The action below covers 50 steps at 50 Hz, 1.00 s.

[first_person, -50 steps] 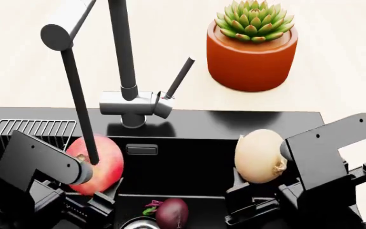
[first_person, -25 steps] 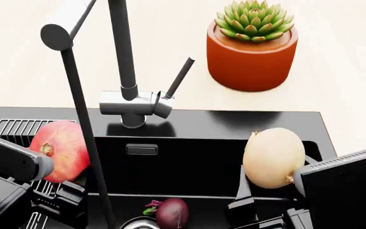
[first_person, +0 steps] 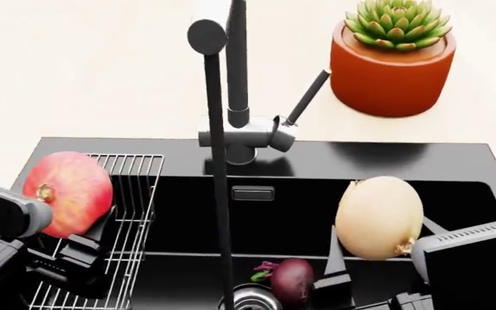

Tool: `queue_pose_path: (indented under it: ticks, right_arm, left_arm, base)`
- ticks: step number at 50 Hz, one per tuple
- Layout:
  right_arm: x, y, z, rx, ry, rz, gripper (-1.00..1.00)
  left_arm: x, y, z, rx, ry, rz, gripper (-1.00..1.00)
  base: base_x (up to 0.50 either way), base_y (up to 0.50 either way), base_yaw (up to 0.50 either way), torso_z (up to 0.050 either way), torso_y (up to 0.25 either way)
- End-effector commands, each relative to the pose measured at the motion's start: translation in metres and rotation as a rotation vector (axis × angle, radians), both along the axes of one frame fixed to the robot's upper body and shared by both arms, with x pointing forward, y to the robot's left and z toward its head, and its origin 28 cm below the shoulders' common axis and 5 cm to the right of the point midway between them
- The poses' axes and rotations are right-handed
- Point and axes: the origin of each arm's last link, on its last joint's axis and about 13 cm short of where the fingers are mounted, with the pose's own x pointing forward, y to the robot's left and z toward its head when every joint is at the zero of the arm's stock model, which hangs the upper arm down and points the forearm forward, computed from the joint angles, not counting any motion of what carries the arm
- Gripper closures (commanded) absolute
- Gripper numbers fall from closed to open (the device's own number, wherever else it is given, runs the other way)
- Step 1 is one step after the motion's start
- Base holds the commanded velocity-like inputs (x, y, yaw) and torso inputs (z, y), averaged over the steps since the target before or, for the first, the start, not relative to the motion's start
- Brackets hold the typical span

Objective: Pick the pomegranates and onions from the sink and place them in one bowl. Place the beet in the other bowl. Then turn off the sink faucet.

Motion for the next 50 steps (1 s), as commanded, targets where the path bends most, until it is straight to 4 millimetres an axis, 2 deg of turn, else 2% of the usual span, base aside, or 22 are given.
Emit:
queue_pose_path:
  ticks: [1, 13, 29, 33, 34, 40, 50]
  right_arm:
    - [-0.004, 0.000, 0.002, -0.001, -0.026, 0.002, 1.00]
    - [-0.002, 0.001, 0.002, -0.007, -0.021, 0.009, 1.00]
    - [-0.002, 0.002, 0.003, -0.007, -0.023, 0.009, 1.00]
    - [-0.002, 0.003, 0.001, -0.004, -0.020, 0.010, 1.00]
    - [-0.002, 0.003, 0.000, -0.001, -0.020, 0.010, 1.00]
    - [-0.002, 0.003, 0.000, -0.011, -0.014, 0.012, 1.00]
    - [0.000, 0.004, 0.000, -0.007, -0.027, 0.016, 1.00]
  left_arm:
    - [0.000, 0.006, 0.008, -0.056, -0.004, -0.014, 1.00]
    - [0.000, -0.002, 0.007, -0.060, -0.010, -0.003, 1.00]
    - [-0.007, 0.017, 0.013, -0.071, -0.020, 0.004, 1.00]
    - [-0.008, 0.016, 0.013, -0.068, -0.019, -0.001, 1.00]
    - [-0.006, 0.006, 0.011, -0.068, -0.020, -0.002, 1.00]
    - [-0.005, 0.008, 0.012, -0.069, -0.022, 0.003, 1.00]
    - [-0.006, 0.007, 0.014, -0.073, -0.029, 0.005, 1.00]
  base:
    - [0.00, 0.50, 0.00, 0.000, 0.000]
    - [0.00, 0.50, 0.00, 0.001, 0.000]
    - [-0.13, 0.50, 0.00, 0.000, 0.001]
    - [-0.47, 0.37, 0.00, 0.000, 0.000]
    - [-0.50, 0.26, 0.00, 0.000, 0.000]
    - [-0.36, 0.43, 0.00, 0.000, 0.000]
    - [-0.01, 0.50, 0.00, 0.000, 0.000]
